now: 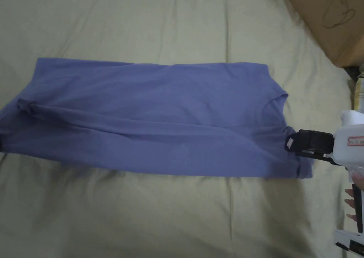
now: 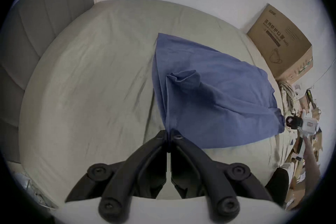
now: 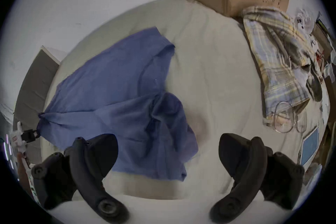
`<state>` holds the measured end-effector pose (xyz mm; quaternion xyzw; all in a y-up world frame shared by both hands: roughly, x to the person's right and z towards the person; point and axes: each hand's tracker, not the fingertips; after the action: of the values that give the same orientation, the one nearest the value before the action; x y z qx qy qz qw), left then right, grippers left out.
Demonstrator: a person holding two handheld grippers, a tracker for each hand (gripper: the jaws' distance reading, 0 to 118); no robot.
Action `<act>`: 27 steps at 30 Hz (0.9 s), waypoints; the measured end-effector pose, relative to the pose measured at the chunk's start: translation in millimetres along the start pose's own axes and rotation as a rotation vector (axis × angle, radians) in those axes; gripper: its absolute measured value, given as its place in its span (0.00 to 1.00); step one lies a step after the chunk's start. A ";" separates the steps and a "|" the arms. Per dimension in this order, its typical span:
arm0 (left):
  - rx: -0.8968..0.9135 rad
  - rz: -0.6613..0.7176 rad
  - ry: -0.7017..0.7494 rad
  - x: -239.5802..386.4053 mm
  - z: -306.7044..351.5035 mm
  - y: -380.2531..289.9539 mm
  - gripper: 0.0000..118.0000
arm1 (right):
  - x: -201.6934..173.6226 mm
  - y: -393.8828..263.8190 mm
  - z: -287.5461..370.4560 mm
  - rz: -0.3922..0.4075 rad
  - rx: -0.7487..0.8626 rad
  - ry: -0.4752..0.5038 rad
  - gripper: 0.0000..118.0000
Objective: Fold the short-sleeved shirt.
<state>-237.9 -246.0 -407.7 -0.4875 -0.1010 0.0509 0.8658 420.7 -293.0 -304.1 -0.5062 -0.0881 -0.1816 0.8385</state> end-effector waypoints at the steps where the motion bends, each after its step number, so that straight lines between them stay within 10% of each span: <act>1: 0.002 -0.015 0.009 7.5 2.2 -4.1 0.01 | 1.7 1.1 -6.5 -0.004 -0.025 -0.009 0.96; 4: -0.021 -0.044 0.025 10.0 0.0 -7.7 0.01 | 3.3 -3.4 -14.1 0.026 -0.114 0.024 0.88; 6: -0.030 -0.041 0.019 18.9 6.5 -13.6 0.01 | 2.3 -6.7 -6.7 0.029 -0.103 0.106 0.12; 7: -0.033 -0.040 0.017 19.2 7.5 -15.2 0.01 | 1.7 -8.0 -4.9 0.015 -0.131 0.154 0.04; 23: -0.154 0.004 -0.059 5.9 75.9 -126.0 0.03 | 22.3 -67.9 79.0 0.194 -0.152 0.025 0.04; 26: -0.152 0.013 -0.043 2.3 61.5 -144.1 0.12 | 27.0 -83.4 52.9 0.193 -0.179 0.002 0.06; 27: -0.159 0.011 -0.020 2.3 59.0 -146.0 0.30 | 27.1 -87.6 49.0 0.191 -0.172 -0.032 0.13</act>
<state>-250.4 -272.2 -252.9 -0.5547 -0.1106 0.0525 0.8230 412.9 -292.6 -200.4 -0.5850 -0.0370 -0.0996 0.8040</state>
